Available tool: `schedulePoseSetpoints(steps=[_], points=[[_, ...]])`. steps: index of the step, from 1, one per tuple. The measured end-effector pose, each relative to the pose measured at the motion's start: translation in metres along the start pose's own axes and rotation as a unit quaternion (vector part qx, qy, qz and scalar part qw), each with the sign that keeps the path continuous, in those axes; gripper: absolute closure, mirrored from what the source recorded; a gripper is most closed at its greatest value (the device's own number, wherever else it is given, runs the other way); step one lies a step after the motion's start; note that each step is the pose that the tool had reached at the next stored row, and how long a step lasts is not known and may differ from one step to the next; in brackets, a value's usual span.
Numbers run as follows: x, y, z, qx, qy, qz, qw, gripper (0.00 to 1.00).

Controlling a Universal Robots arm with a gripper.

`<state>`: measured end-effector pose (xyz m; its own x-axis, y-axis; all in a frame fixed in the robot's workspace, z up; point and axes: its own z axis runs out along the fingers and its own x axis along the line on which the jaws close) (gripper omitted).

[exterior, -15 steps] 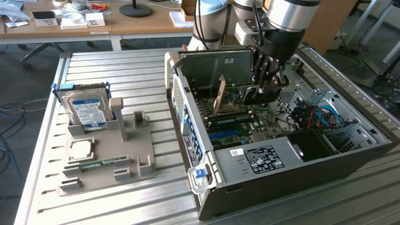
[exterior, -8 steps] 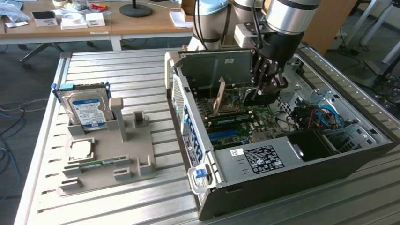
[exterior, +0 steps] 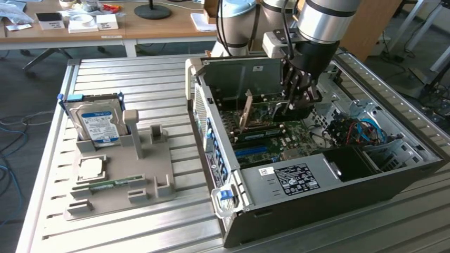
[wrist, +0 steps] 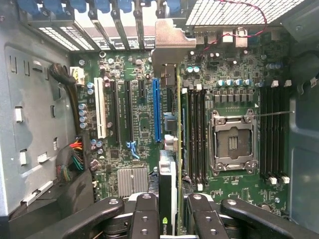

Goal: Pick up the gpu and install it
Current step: 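Insert the gpu into the slot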

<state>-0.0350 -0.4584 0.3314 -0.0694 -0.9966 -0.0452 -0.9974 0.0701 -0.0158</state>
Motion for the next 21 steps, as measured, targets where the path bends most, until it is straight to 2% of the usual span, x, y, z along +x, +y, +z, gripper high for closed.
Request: schedulePoseSetpoints(steps=[21], points=[[0.0002,0.0001,0.0058,0.0001,-0.0002,0.0,1.0,0.73]])
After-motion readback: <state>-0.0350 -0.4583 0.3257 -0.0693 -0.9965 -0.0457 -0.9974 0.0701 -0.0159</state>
